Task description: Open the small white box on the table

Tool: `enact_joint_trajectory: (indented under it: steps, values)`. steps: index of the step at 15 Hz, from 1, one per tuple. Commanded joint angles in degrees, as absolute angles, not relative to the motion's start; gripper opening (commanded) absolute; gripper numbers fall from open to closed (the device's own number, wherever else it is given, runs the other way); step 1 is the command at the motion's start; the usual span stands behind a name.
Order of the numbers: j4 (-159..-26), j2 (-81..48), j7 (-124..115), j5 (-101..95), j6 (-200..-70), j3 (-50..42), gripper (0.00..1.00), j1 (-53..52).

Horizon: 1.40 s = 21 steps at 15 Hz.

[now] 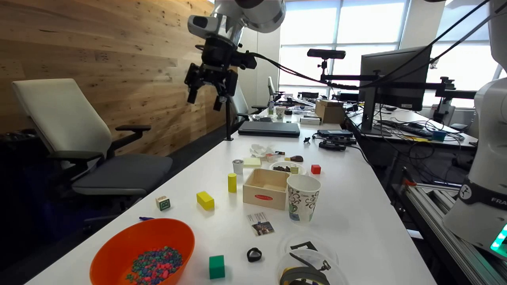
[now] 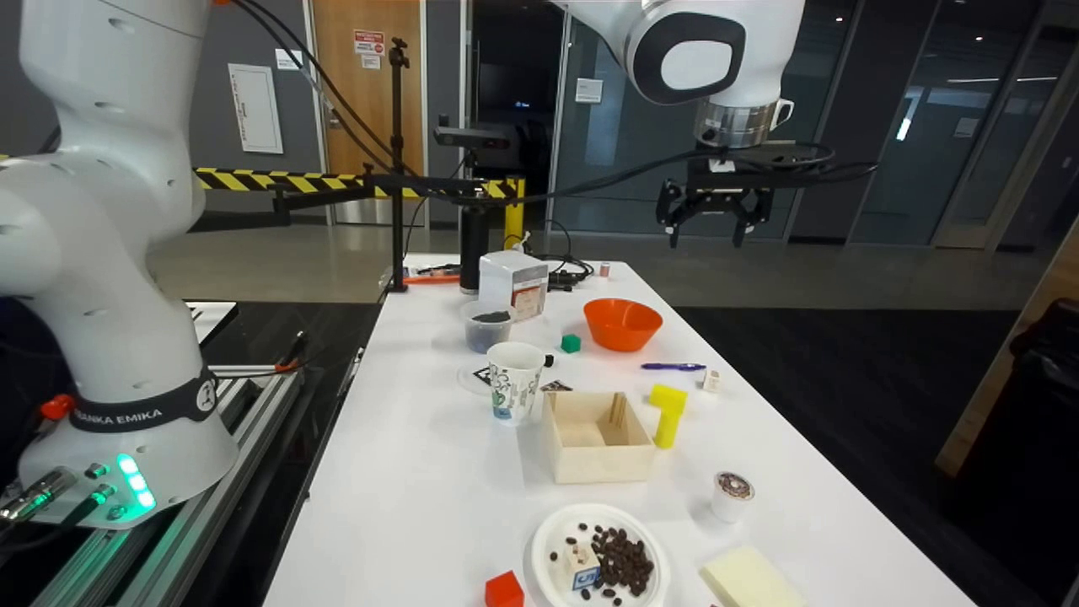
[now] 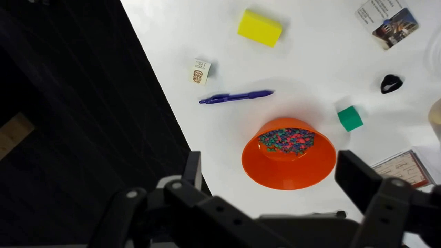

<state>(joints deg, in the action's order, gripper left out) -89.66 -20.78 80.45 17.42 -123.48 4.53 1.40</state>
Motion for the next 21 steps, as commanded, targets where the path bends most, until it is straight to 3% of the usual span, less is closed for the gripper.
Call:
enact_joint_trajectory:
  steps: [1,10,21]
  values:
    - [-89.53,-20.81,80.18,16.94,-123.42,5.58,1.0,2.29]
    - [-86.38,-26.79,70.52,28.51,-126.87,10.67,1.0,1.69]
    - [-89.32,-26.94,61.61,26.3,-123.53,12.01,1.0,-0.44]
